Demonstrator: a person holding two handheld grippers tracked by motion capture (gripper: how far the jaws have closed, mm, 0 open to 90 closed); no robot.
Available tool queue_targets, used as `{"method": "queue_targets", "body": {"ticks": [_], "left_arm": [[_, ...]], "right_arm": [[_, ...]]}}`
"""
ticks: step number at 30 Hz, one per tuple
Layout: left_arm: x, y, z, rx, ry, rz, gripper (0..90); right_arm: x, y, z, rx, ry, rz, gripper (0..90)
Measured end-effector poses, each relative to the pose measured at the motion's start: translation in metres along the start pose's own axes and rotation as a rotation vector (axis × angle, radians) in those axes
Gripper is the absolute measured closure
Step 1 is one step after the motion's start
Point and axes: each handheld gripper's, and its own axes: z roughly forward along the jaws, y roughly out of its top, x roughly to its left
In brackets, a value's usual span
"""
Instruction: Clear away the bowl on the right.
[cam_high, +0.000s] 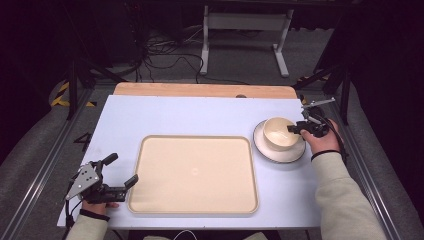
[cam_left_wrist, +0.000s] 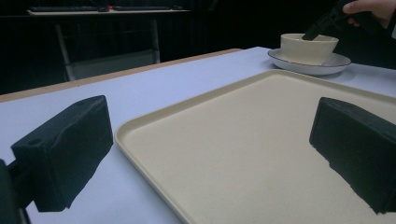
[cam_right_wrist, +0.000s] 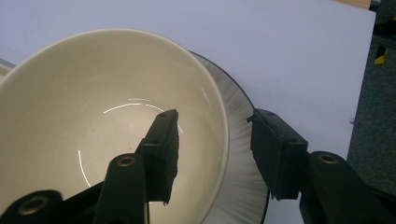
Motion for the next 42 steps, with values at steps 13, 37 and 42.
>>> {"method": "queue_targets", "body": {"ticks": [13,37,42], "left_arm": [[0.000,0.000,0.000,0.001,0.000,0.001,0.3],[0.000,0.000,0.000,0.000,0.000,-0.001,0.2],[0.000,0.000,0.000,0.004,0.000,0.002,0.2]], "right_arm": [[-0.005,-0.002,0.016,0.088,0.038,0.071,78.2],[-0.003,-0.002,0.005,0.076,0.067,0.231,83.0],[0.001,0.001,-0.002,0.081,0.050,0.213,82.2]]}}
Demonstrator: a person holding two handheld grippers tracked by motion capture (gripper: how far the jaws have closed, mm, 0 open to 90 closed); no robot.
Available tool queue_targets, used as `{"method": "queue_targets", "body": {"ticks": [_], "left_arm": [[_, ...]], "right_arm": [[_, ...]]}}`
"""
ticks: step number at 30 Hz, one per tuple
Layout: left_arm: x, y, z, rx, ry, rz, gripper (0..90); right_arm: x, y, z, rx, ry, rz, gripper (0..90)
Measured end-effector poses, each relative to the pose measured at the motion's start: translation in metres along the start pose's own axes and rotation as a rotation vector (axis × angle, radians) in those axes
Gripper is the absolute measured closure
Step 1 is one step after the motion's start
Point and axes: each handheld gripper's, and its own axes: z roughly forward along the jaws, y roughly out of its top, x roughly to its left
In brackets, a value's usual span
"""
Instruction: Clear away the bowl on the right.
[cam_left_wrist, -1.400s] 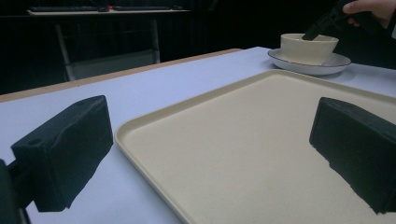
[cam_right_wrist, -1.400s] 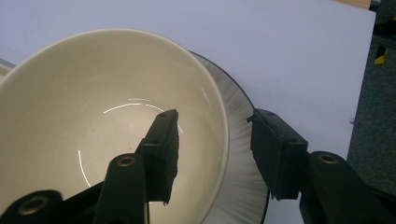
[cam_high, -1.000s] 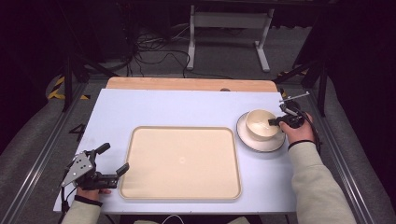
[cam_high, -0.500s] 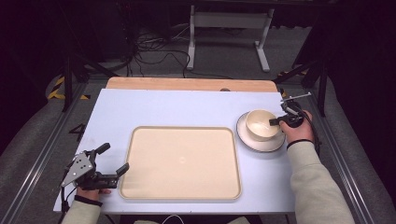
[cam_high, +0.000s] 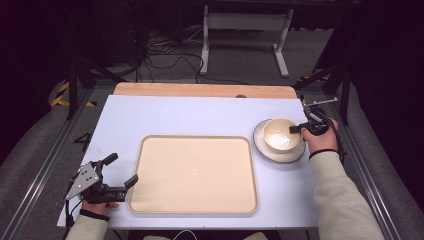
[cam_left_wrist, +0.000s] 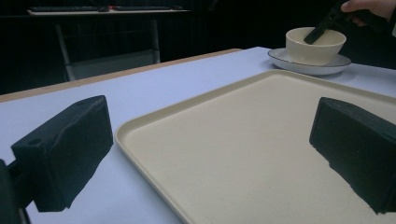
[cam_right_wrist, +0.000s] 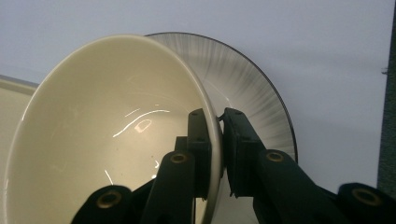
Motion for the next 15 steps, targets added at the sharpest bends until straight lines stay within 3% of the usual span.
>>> {"method": "queue_targets", "body": {"ticks": [15], "left_arm": [[0.000,0.000,0.000,-0.003,0.001,-0.001,0.2]], "right_arm": [[0.012,0.003,-0.021,-0.003,0.036,0.021,81.8]]}}
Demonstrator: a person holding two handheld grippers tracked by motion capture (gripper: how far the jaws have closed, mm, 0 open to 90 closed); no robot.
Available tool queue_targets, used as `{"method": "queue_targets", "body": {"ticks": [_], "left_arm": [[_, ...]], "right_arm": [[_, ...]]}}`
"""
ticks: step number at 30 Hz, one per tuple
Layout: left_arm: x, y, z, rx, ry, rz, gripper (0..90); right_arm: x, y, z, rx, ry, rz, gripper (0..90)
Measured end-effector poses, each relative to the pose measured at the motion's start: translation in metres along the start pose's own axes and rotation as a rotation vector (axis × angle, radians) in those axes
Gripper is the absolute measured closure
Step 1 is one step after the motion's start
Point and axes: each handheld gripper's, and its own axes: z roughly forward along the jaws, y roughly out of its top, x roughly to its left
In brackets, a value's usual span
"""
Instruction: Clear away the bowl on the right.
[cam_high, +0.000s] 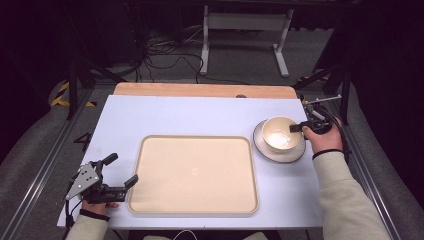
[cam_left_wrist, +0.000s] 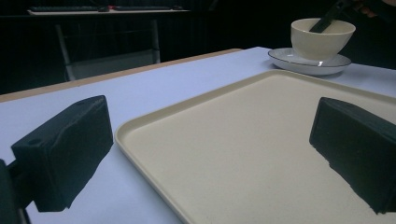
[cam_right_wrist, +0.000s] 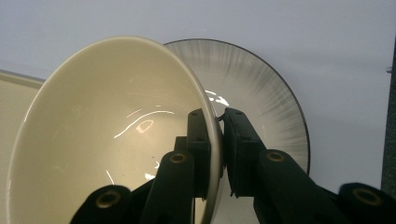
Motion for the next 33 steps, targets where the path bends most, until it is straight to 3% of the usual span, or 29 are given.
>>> {"method": "queue_targets", "body": {"ticks": [8,14,25,33], "left_arm": [[0.000,0.000,0.000,0.000,-0.001,0.000,0.2],[0.000,0.000,0.000,0.000,-0.001,0.001,0.2],[0.000,0.000,0.000,-0.001,-0.001,0.000,0.2],[0.000,0.000,0.000,-0.002,-0.001,0.000,0.2]], "right_arm": [[0.012,0.003,-0.011,-0.004,0.008,-0.016,81.8],[0.020,0.004,-0.017,0.002,0.013,-0.001,81.8],[0.037,0.005,-0.027,-0.003,0.017,-0.033,81.8],[0.052,0.004,-0.029,-0.005,0.049,-0.042,81.7]]}}
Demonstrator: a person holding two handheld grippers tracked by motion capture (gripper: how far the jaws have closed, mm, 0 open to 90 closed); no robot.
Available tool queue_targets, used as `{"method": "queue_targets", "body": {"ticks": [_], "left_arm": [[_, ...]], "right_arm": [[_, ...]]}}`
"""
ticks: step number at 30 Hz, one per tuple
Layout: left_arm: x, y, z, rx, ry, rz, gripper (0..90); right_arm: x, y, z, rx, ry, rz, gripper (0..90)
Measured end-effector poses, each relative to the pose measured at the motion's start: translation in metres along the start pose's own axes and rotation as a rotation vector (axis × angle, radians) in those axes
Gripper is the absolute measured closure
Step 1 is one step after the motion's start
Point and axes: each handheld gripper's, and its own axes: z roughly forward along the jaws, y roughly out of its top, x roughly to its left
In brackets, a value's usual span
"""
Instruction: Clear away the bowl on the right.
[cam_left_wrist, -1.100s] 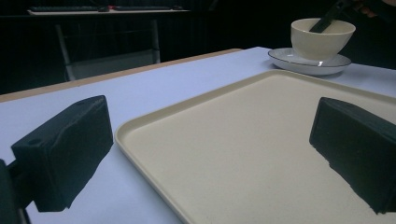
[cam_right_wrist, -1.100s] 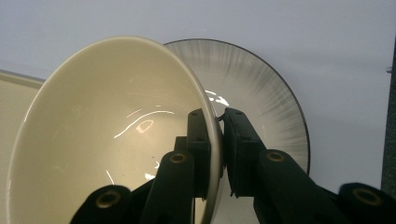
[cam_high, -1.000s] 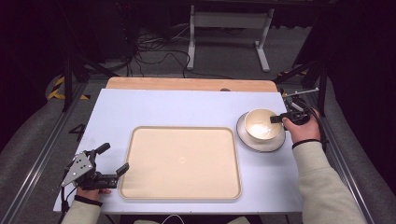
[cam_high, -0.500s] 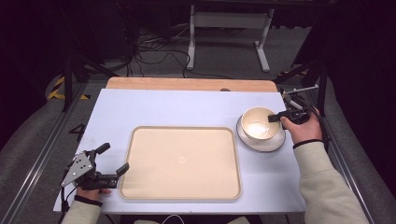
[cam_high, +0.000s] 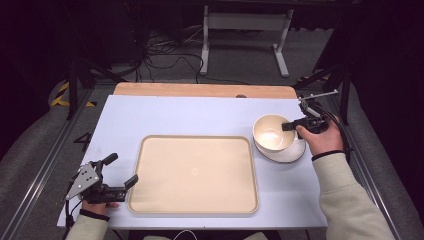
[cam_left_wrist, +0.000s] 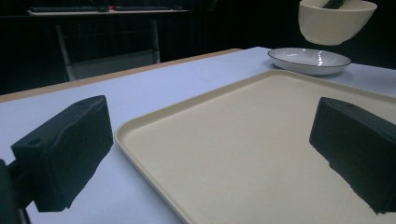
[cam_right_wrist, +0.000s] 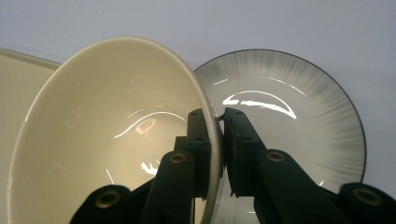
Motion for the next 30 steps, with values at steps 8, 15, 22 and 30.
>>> {"method": "queue_targets", "body": {"ticks": [8,15,22,30], "left_arm": [[0.000,0.000,0.000,0.000,-0.001,0.000,0.2],[0.000,0.000,0.000,0.000,-0.001,0.001,0.2],[0.000,0.000,0.000,0.000,-0.001,0.001,0.2],[0.000,0.000,0.000,0.000,-0.002,0.001,0.2]], "right_arm": [[0.020,0.000,0.003,0.008,0.035,-0.021,81.7],[0.039,0.002,0.004,0.002,0.068,-0.041,81.7],[0.060,0.004,0.007,0.009,0.098,-0.074,81.7],[0.081,0.007,0.013,0.017,0.134,-0.097,81.6]]}}
